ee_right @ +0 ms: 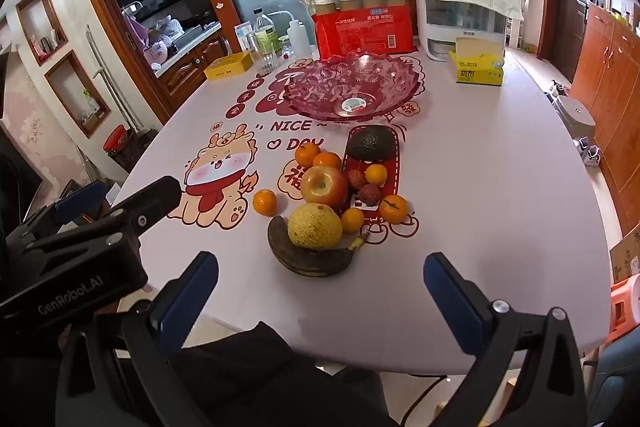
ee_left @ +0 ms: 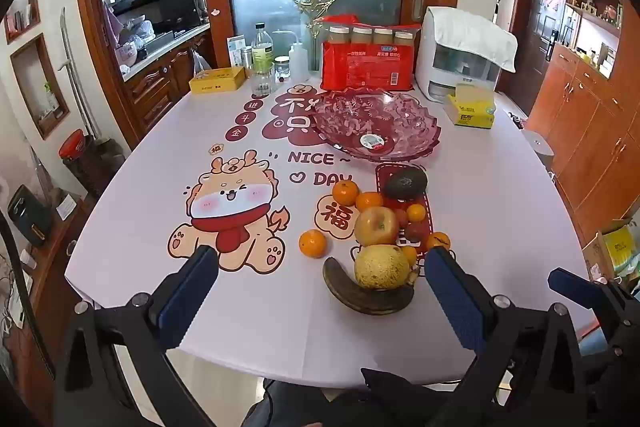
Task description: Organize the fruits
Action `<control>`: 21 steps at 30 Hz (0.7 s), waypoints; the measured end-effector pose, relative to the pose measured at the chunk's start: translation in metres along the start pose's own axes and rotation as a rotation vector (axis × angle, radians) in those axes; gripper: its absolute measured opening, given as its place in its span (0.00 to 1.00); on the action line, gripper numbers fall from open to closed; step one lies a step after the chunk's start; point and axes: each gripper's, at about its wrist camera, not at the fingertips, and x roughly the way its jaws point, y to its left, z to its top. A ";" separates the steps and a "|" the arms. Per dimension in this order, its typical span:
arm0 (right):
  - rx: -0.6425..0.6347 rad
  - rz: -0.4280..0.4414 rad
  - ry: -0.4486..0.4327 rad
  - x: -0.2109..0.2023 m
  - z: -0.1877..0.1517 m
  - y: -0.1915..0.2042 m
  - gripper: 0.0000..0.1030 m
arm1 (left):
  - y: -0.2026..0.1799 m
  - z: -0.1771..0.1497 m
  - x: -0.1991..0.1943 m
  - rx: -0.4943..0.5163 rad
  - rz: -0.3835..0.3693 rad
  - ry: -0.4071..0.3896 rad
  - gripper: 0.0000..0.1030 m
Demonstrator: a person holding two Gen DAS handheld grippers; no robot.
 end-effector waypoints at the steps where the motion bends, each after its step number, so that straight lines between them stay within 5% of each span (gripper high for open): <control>1: 0.000 -0.002 0.000 0.000 0.000 0.000 1.00 | 0.000 0.000 0.000 -0.001 -0.004 -0.001 0.99; 21: -0.002 -0.007 0.016 0.001 0.001 -0.001 1.00 | 0.001 -0.005 0.006 -0.003 0.002 0.018 0.99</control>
